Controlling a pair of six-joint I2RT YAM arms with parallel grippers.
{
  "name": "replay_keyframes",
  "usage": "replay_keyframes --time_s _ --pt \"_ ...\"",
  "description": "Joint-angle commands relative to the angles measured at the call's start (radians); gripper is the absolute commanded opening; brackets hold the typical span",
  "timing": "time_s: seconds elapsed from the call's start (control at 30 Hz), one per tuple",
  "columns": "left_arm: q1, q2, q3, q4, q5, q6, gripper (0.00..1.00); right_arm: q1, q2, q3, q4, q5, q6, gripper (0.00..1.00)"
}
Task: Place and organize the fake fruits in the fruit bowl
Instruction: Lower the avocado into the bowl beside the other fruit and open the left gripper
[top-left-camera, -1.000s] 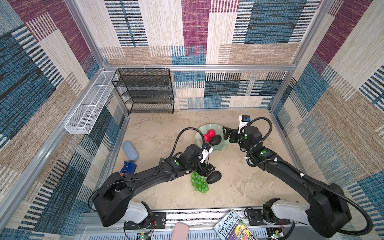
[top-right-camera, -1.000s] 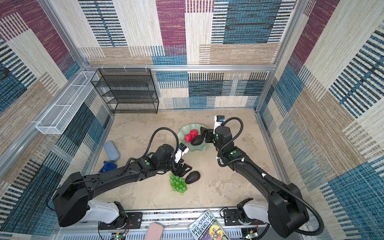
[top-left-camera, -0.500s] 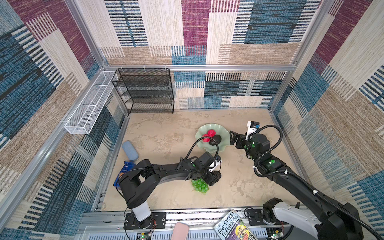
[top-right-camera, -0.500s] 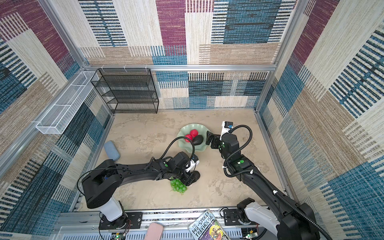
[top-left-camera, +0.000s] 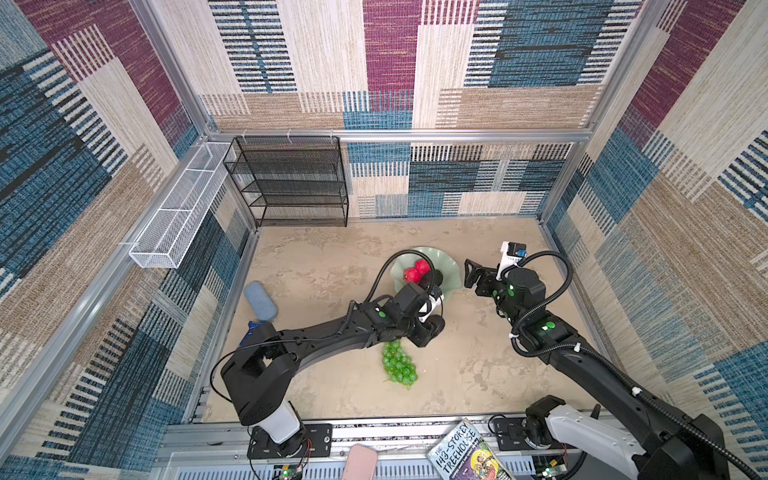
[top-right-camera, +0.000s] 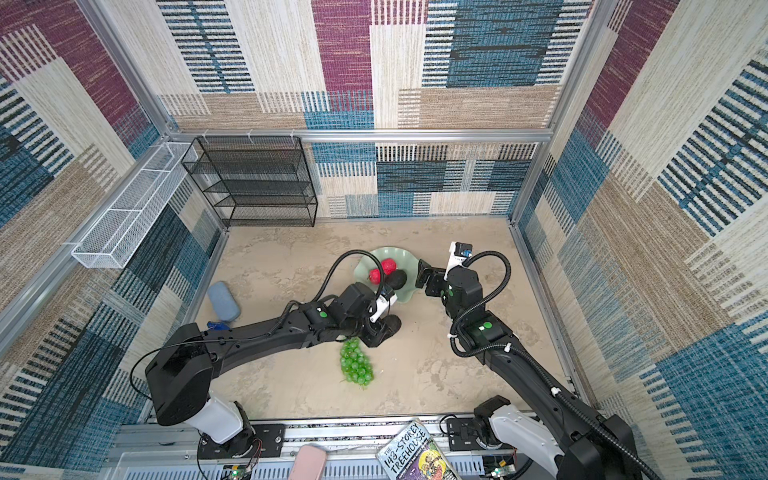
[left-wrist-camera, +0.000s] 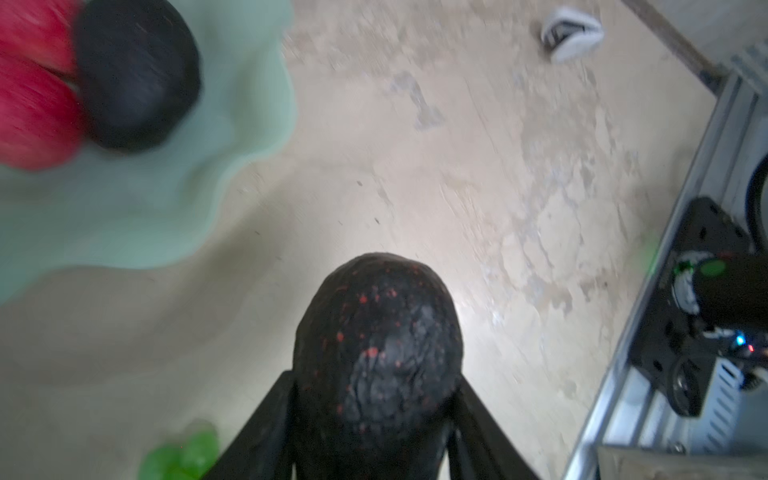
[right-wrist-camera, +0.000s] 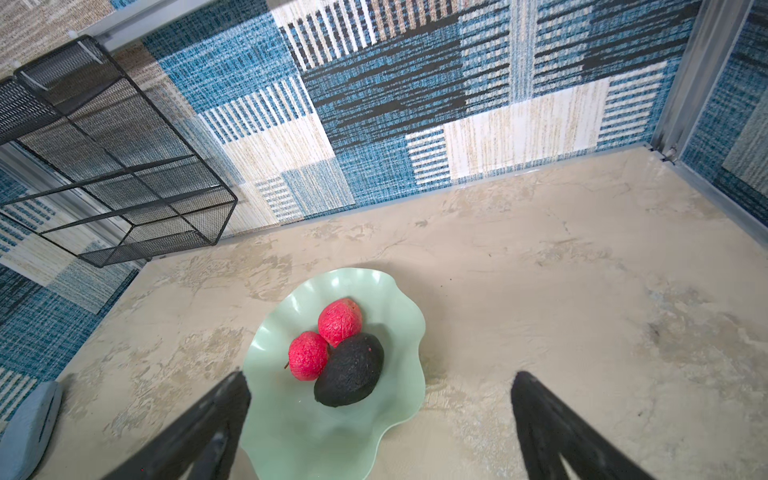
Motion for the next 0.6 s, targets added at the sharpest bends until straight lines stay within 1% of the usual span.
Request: replay_keyframes --time_s 0.0,0.17,0.27,0.43,0.57 --pt "0.05 0.047 0.087 0.016 0.003 0.063 0.46 -0.004 -0.014 -0.009 0.016 0.017 0.019 1.0" --pt "0.083 0.208 0.312 -0.052 0.03 0.14 0.46 -0.013 -0.012 -0.004 0.005 0.005 0.018 1.0" --pt "0.095 0.295 0.403 -0.071 0.047 0.158 0.46 -0.015 -0.015 -0.009 0.007 -0.005 0.026 1.0" --pt "0.122 0.405 0.483 -0.091 0.023 0.149 0.47 -0.018 -0.009 -0.014 0.008 -0.024 0.033 1.0" --pt "0.129 0.463 0.515 -0.079 0.025 0.151 0.48 -0.02 0.008 -0.013 0.015 -0.036 0.031 1.0"
